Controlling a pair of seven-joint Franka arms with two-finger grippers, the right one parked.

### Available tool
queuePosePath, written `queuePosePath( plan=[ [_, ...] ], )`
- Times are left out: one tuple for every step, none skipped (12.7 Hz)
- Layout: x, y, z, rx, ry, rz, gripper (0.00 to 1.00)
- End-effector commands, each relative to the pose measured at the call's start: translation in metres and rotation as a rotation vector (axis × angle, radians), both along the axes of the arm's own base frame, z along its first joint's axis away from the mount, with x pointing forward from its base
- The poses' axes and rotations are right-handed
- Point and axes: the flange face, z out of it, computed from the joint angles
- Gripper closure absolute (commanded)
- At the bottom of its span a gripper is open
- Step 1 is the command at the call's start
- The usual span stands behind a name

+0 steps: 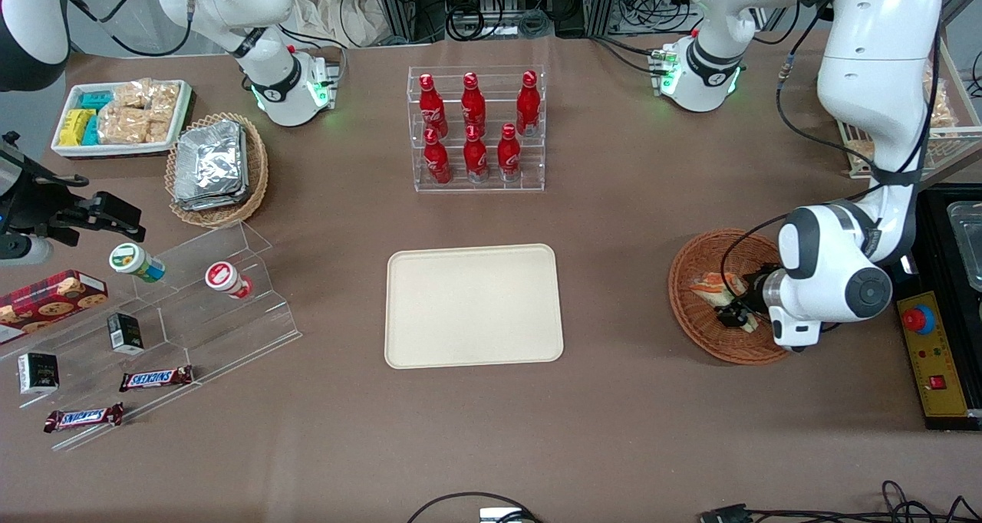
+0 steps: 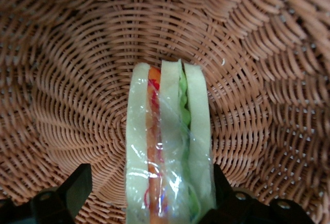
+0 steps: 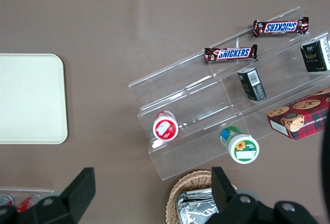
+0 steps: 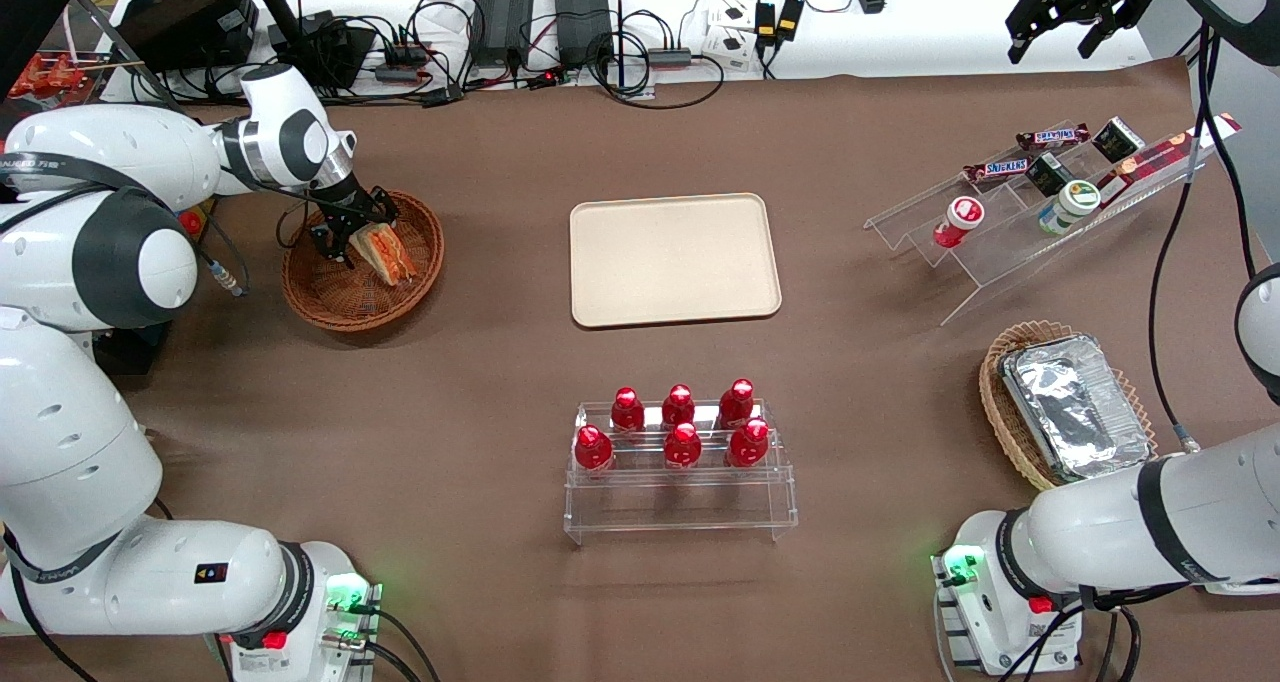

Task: Place sandwich from basket to tray
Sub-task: 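Close the left gripper on the sandwich and lift it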

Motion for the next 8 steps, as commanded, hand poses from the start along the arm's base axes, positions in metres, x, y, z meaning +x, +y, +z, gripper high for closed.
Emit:
queuePosePath(
  plan=[
    [0.001,-0.008,0.010,-0.009,-0.018,0.008,0.79],
    [0.002,-0.010,0.022,-0.015,-0.030,-0.008,0.92],
    [0.004,-0.010,0.037,-0.019,-0.041,-0.014,0.94],
    [0.006,-0.012,0.060,-0.023,-0.050,-0.025,0.99],
    [0.010,-0.015,0.083,-0.028,-0.049,-0.040,1.00],
    [0.012,-0.028,0.108,-0.053,-0.045,-0.097,1.00],
    [0.015,-0.034,0.131,-0.075,-0.047,-0.159,1.00],
    [0.019,-0.038,0.150,-0.090,-0.048,-0.205,1.00]
  ],
)
